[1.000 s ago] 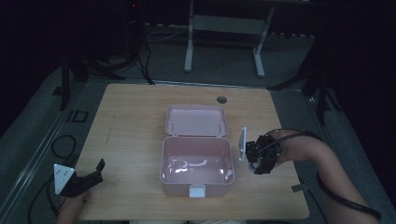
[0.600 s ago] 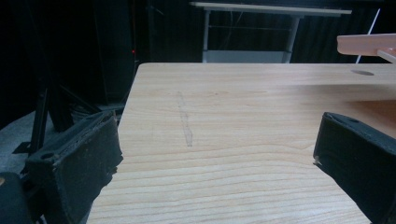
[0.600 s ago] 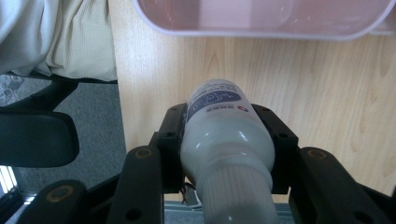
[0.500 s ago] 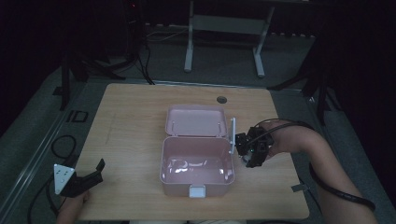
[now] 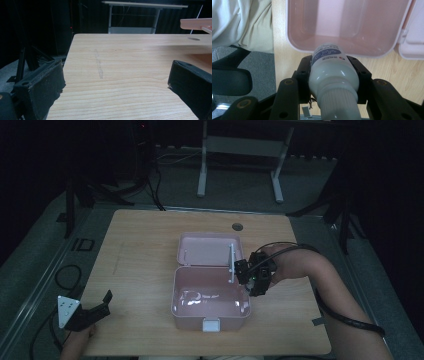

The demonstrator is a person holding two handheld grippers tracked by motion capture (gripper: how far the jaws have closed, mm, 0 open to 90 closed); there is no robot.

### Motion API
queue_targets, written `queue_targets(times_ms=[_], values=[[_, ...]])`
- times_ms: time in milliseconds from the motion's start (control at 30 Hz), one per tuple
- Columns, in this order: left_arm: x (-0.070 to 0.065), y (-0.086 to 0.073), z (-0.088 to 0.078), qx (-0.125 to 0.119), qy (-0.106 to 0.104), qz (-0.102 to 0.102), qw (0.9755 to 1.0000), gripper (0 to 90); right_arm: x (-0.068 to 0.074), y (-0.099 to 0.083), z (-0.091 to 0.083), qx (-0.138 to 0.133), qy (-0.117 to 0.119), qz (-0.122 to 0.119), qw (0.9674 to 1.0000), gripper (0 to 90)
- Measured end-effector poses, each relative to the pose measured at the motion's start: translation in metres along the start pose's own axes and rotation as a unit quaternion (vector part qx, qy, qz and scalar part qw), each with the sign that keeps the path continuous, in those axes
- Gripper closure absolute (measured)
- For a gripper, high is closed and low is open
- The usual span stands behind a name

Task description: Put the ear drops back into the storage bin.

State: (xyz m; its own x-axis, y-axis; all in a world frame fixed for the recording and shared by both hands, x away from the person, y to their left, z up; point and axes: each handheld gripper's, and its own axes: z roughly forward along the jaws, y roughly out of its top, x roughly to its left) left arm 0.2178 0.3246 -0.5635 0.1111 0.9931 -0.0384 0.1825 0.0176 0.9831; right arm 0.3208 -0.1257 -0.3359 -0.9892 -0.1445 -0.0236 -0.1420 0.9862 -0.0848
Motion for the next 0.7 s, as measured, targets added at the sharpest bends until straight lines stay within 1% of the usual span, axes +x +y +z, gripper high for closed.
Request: queue_targets(times_ms=[200, 400, 467, 600, 633, 700], values=[[0.000, 0.000, 0.000, 0.001, 0.000, -0.001, 1.0000, 0.9, -0.001, 0.011, 0.002, 0.003, 0.001, -0.008, 1.0000, 59.6], [0.000, 0.000, 0.000, 0.001, 0.000, -0.001, 1.0000, 0.9, -0.005, 0.027, 0.009, -0.002, 0.003, -0.019, 0.9998, 59.6], [0.000, 0.000, 0.000, 0.000, 0.000, -0.001, 1.0000, 1.0, -0.005, 0.029, 0.011, -0.002, 0.005, -0.022, 0.9997, 59.6], [0.000, 0.000, 0.000, 0.001, -0.001, -0.001, 1.0000, 0.9, -0.007, 0.036, 0.023, -0.003, 0.015, -0.027, 0.9995, 59.5], [0.000, 0.000, 0.000, 0.001, -0.001, -0.001, 1.0000, 0.9, -0.007, 0.036, 0.023, -0.003, 0.015, -0.027, 0.9995, 59.5], [0.000, 0.000, 0.000, 0.000, -0.001, 0.000, 1.0000, 0.9, -0.007, 0.038, 0.032, 0.000, 0.021, -0.030, 0.9993, 59.5]])
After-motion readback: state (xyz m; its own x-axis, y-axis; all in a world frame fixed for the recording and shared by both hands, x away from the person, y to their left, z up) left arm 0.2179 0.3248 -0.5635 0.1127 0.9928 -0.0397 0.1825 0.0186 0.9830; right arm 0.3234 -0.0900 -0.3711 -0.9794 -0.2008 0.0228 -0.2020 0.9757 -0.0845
